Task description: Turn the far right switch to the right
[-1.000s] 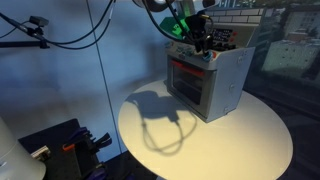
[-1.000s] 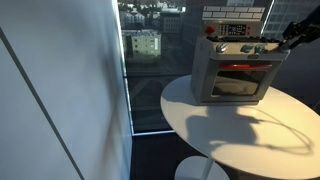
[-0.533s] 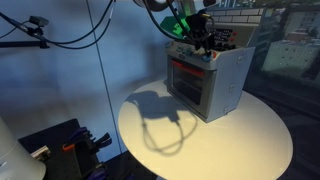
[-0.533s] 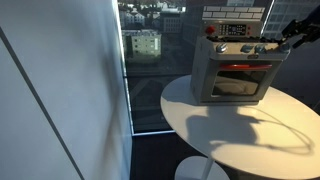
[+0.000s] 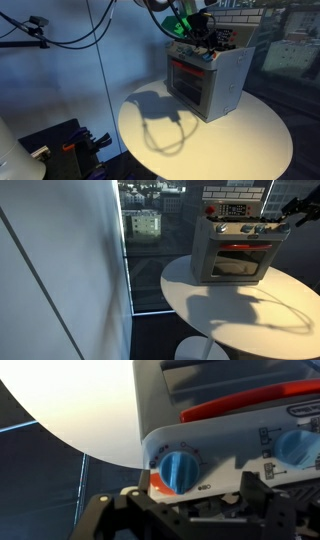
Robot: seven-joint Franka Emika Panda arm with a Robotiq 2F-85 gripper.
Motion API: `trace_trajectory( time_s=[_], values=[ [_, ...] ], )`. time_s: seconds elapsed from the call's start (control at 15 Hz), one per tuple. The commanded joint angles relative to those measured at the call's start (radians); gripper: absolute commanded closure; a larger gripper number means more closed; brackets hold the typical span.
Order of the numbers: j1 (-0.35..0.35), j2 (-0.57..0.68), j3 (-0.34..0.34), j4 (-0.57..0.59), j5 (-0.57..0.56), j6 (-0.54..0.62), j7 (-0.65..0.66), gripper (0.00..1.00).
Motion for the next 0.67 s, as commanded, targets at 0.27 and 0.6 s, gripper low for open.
trace_trajectory(
  time_s=[0.27, 0.6],
  values=[
    [-0.009, 0.044, 0.004, 0.058, 0.021, 0.002, -0.020, 0.08],
    [-0.009, 0.052, 0.006, 0.067, 0.021, 0.002, -0.021, 0.28]
  ],
)
